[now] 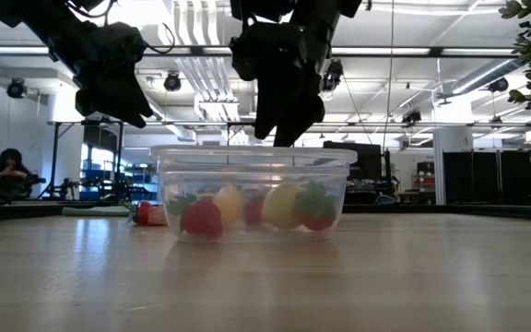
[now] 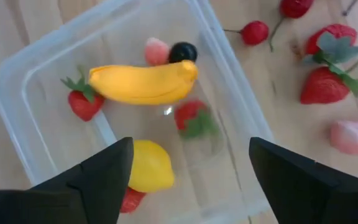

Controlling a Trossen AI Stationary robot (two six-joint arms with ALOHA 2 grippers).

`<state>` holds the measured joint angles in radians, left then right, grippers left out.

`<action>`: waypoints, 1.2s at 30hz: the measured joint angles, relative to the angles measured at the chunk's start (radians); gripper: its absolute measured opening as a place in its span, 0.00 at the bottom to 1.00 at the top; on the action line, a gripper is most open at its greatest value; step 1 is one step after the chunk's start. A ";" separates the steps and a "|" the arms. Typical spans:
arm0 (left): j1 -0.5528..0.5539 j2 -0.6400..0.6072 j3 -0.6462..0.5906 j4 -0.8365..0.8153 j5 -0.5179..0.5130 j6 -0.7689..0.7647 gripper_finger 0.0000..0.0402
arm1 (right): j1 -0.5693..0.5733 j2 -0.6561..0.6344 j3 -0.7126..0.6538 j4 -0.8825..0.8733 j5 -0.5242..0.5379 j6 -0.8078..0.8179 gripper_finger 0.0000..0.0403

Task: Pick and placing Produce into tupperware
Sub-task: Put the pink peach into the transparent bin

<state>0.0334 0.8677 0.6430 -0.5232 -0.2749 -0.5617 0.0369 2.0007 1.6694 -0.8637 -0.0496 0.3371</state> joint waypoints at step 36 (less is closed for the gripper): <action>0.159 0.002 -0.010 -0.001 0.043 0.002 0.43 | -0.351 -0.035 -0.205 -0.061 -0.021 0.139 0.77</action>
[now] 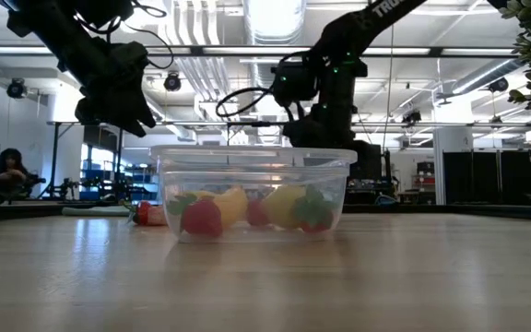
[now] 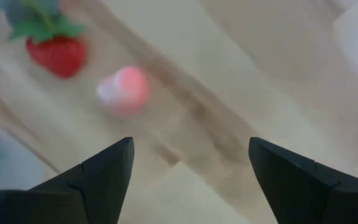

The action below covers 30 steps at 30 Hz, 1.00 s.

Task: Pick and placing Produce into tupperware
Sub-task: Put the pink peach into the transparent bin

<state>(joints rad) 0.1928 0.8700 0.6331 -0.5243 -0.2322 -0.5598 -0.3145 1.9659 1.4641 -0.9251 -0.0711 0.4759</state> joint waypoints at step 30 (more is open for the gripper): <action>0.000 0.000 0.000 0.000 0.000 0.028 0.43 | 0.085 0.000 -0.162 0.317 0.079 -0.357 0.75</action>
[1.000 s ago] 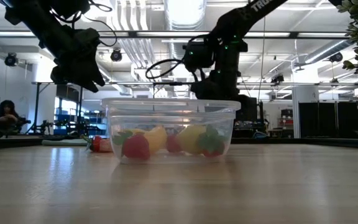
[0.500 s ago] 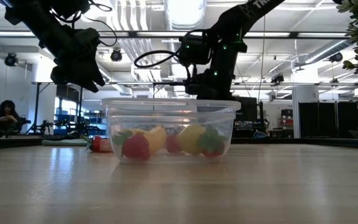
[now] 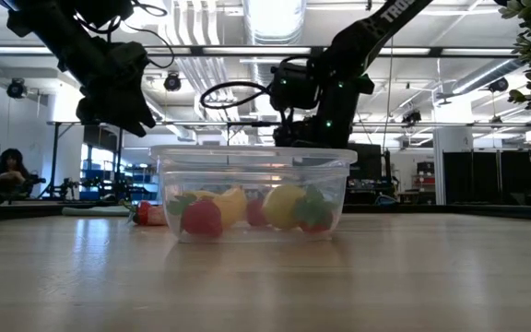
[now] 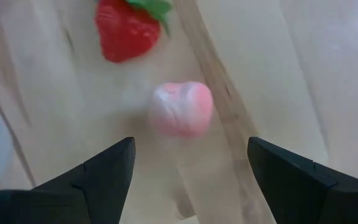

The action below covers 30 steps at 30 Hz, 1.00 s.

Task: Pick and placing Produce into tupperware
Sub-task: Put the pink peach into the transparent bin

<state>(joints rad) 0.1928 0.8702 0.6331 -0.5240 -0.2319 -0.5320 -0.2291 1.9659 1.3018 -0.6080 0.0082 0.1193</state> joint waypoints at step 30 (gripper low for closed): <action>0.000 0.000 0.000 0.000 -0.008 0.024 0.43 | 0.000 0.000 -0.066 0.185 -0.007 -0.057 0.62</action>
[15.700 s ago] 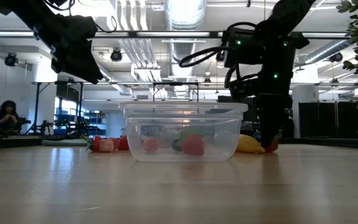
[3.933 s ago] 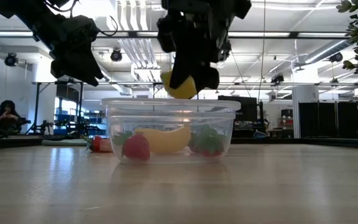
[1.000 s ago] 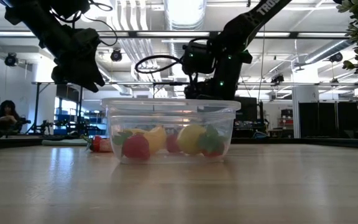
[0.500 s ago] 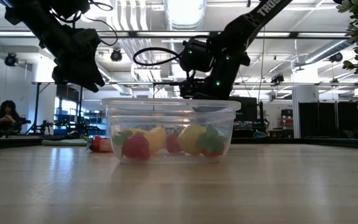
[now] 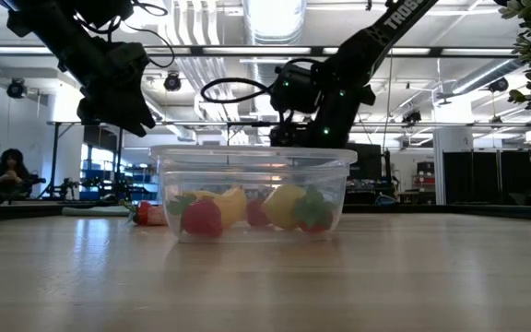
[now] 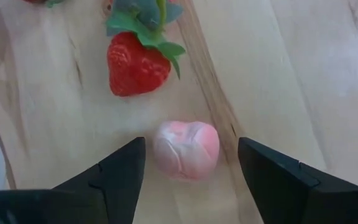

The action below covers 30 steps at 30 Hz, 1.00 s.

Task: Pick and placing Produce into tupperware
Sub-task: Put the pink peach into the transparent bin

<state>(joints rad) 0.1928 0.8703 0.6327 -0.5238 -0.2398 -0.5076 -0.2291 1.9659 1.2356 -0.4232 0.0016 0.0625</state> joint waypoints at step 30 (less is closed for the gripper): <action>0.000 0.000 0.000 0.000 0.001 0.000 0.43 | -0.003 -0.012 0.116 -0.062 -0.026 0.168 0.33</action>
<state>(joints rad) 0.1928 0.8703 0.6323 -0.5236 -0.2386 -0.5079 -0.2317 1.9538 1.3512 -0.4848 -0.0242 0.2306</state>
